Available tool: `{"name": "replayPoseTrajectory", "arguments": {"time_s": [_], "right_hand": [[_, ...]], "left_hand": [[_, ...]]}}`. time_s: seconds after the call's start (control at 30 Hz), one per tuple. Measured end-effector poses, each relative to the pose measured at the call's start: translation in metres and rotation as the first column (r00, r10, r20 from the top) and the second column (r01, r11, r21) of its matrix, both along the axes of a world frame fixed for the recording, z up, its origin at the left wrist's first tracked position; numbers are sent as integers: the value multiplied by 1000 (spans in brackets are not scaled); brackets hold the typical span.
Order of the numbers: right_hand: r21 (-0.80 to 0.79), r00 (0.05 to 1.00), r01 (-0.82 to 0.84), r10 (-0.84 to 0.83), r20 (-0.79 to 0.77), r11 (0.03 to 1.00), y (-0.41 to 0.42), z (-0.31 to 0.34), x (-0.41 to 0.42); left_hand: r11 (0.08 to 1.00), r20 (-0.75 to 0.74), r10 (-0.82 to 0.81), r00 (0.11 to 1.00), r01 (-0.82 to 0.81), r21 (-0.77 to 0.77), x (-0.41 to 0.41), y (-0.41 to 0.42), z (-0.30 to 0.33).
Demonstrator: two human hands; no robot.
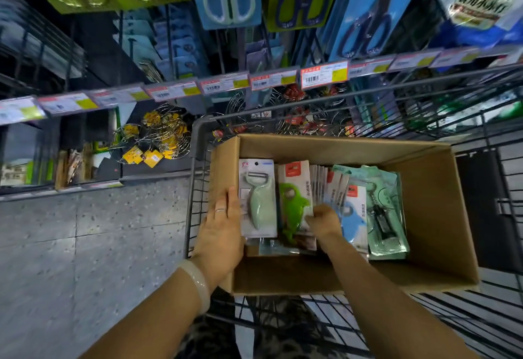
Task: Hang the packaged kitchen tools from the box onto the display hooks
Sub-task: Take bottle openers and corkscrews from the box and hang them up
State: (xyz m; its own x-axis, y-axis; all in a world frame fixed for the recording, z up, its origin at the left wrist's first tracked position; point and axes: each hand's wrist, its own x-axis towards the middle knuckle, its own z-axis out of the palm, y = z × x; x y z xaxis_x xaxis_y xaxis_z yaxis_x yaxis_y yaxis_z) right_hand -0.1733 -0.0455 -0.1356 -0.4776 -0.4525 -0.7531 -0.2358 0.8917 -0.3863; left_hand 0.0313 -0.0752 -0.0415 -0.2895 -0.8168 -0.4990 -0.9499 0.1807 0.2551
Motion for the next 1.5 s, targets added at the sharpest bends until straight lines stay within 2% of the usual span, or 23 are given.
{"name": "replayPoseTrajectory", "arguments": {"time_s": [0.1, 0.2, 0.27, 0.33, 0.4, 0.47, 0.57, 0.63, 0.7, 0.77, 0.83, 0.93, 1.13, 1.27, 1.37, 1.5], "right_hand": [[-71, 991, 132, -129, 46, 989, 14, 11, -10], [-170, 906, 394, -350, 239, 903, 30, 27, -16], [-215, 852, 461, -362, 378, 861, 35, 40, -17], [-266, 819, 471, -305, 487, 841, 32, 56, -15], [-329, 799, 448, -207, 565, 831, 25, 74, -9], [-395, 795, 404, -103, 598, 825, 12, 94, 2], [-465, 803, 344, 2, 596, 816, -7, 112, 16], [-439, 791, 365, -24, 612, 821, -18, 114, 19], [-398, 820, 348, -70, 568, 849, -24, 105, 16], [-320, 921, 206, -73, 382, 925, -23, 79, 8], [-179, 985, -5, 35, 167, 984, -15, 48, 0], [-54, 990, -140, 141, 22, 989, -6, 14, 1], [31, 973, -202, 204, -111, 979, -17, -19, 21], [88, 948, -215, 230, -222, 973, -25, -23, 22], [109, 968, -158, 176, -181, 981, -27, -25, 18], [98, 982, -96, 110, -152, 991, -26, -23, 10]], "left_hand": [[998, 24, 36, 999, -35, -50, -4, 1, 3], [991, 40, 4, 999, 2, -134, -11, 2, 12], [996, -54, -1, 999, -4, -94, -18, 3, 11], [999, -228, 55, 972, -53, 12, -28, 1, 11], [966, -403, 244, 882, -184, 181, -39, -1, 18], [889, -451, 444, 774, -317, 330, -46, -6, 27], [827, -550, 563, 617, -431, 361, -46, -16, 28], [767, -598, 633, 492, -507, 394, -38, -22, 26], [722, -603, 669, 434, -571, 391, -25, -27, 21], [677, -583, 702, 410, -637, 368, -10, -30, 15], [639, -567, 728, 386, -681, 357, 3, -30, 8], [636, -543, 738, 401, -682, 360, 12, -27, 2], [688, -497, 708, 501, -648, 328, 12, -28, -9], [652, -487, 740, 464, -673, 349, 9, -30, -9], [626, -478, 762, 437, -687, 370, 9, -30, -6], [621, -461, 769, 443, -691, 371, 7, -32, -2]]}}
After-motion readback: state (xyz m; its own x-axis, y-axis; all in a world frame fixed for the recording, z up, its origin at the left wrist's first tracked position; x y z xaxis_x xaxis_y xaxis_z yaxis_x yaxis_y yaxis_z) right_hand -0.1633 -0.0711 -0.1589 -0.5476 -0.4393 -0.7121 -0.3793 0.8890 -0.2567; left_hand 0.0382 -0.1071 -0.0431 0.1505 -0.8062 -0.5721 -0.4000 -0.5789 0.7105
